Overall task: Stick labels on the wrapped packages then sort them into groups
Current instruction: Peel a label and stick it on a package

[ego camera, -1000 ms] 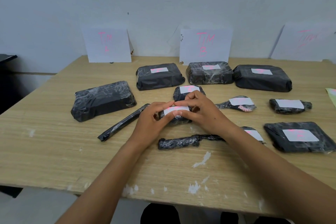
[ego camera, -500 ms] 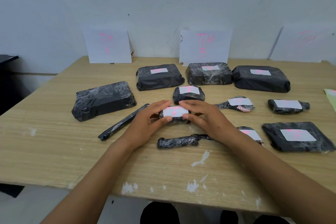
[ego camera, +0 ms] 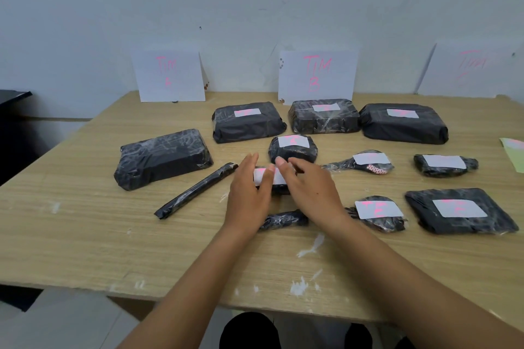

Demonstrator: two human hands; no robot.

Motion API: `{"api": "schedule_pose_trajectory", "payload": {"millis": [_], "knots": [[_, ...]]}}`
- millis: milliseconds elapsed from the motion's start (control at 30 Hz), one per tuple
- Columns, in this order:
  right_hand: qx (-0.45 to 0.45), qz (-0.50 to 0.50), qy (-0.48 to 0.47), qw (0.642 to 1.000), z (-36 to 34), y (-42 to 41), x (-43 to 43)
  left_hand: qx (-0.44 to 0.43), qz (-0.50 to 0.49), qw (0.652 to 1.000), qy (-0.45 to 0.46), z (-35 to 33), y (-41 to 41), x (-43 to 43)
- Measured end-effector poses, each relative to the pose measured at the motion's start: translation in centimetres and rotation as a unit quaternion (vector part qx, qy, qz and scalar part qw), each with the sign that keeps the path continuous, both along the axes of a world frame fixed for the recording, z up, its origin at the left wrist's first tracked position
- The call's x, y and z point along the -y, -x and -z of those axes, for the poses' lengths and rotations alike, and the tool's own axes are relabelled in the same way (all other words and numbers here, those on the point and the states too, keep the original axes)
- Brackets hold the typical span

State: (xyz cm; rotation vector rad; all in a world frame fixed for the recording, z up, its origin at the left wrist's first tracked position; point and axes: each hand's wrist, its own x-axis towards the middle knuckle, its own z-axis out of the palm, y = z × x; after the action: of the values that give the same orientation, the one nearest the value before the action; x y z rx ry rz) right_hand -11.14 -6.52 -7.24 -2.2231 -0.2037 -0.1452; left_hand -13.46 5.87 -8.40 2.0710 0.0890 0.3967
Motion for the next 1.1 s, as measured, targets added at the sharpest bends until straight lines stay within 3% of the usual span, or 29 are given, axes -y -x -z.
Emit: {"api": "schedule_pose_trajectory", "payload": {"millis": [267, 500, 633, 700, 867, 1100], "knots": [[-0.018, 0.049, -0.018, 0.998, -0.2, 0.3, -0.8, 0.019, -0.060, 0.994, 0.084, -0.2, -0.6, 0.5], [-0.013, 0.031, -0.019, 0.999, 0.2, 0.1, -0.6, 0.013, -0.067, 0.995, 0.070, 0.0, -0.3, 0.3], [-0.023, -0.027, -0.059, 0.998, 0.5, 0.3, 0.3, 0.048, 0.001, 0.998, 0.044, 0.1, -0.1, -0.9], [0.003, -0.040, -0.056, 0.998, 0.5, 0.5, 0.9, 0.062, 0.043, 0.996, 0.036, 0.0, 0.1, -1.6], [0.105, -0.045, 0.077, 0.990, 0.1, 1.1, 1.8, 0.076, 0.103, 0.992, -0.003, -0.4, 0.5, -2.4], [0.174, -0.070, 0.078, 0.979, 1.0, 0.7, 2.3, 0.105, 0.109, 0.988, -0.013, -0.5, 0.4, -2.3]]}}
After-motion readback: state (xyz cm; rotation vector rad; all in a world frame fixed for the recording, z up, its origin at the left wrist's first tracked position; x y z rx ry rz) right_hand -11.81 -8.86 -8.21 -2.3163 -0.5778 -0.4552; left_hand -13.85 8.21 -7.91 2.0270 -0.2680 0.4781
